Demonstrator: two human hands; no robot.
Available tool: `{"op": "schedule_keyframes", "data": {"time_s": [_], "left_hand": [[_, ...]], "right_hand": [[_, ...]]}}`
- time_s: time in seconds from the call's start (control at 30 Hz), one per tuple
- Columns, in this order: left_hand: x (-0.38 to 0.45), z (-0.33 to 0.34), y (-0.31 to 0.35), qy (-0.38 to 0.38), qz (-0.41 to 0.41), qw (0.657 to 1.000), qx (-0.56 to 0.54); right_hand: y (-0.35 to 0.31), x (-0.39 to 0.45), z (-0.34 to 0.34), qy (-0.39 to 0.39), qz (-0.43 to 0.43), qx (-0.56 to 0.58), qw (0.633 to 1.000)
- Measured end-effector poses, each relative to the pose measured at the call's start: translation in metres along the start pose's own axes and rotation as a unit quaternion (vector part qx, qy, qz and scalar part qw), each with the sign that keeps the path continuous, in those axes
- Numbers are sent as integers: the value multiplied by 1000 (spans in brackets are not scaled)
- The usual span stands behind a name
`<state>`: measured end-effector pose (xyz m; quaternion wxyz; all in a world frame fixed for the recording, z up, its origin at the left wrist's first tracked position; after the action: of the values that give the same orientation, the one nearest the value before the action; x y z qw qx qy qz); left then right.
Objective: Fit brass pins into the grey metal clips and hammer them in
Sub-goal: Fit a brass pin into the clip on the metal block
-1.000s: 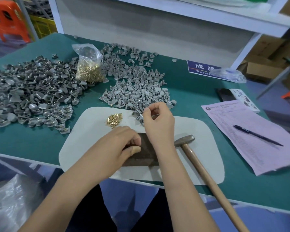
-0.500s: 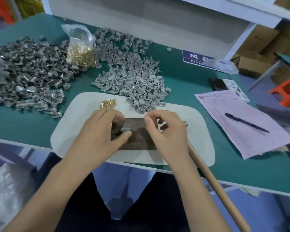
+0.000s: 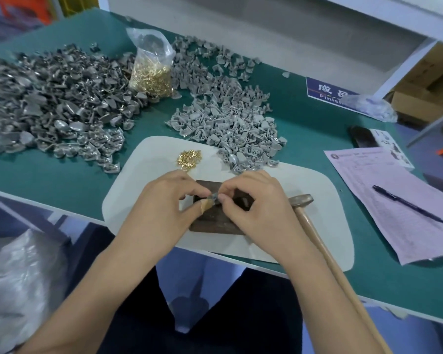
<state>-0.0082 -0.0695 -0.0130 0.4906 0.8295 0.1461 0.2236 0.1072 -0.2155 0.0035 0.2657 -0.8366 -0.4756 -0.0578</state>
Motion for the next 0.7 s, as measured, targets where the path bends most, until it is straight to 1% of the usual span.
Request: {"op": "schedule_keyframes", "data": {"time_s": [0.1,0.27,0.4,0.5,0.57,0.7], "left_hand": [[2,-1,-1,-2,-6,1000,-2],[4,-2,-1,-13,-3,1000,-8],[7,-3,-2,-20,-7,1000,-10],[7,-3,-1,-21,-9,1000,-16],[7,-3,-1,-21,-8,1000,-15],[7,-4,-1,-25,-9,1000,-12]], "right_hand": [[0,4,-1,-9,-19,-19,1000],[-4,1,-1,2,-33,5,999],[-9,2,-3,-9,-25,-58,998],[-11,5,-7,-33,-43,-114,992],[-11,6,-7,-42,-44,-107,992],[-9,5,-3,-32,-30,-69,997]]}}
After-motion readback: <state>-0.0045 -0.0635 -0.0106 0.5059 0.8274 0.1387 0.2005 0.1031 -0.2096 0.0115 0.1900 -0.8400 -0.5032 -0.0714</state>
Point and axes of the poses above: each hand's wrist, its own x-axis towards the middle knuckle, its own z-axis out of the palm, y = z × x, the point moved 2 cm from there along x, towards the middle knuckle, and after that the axes turned 11 degrees about -x, right-handed, at the moved point
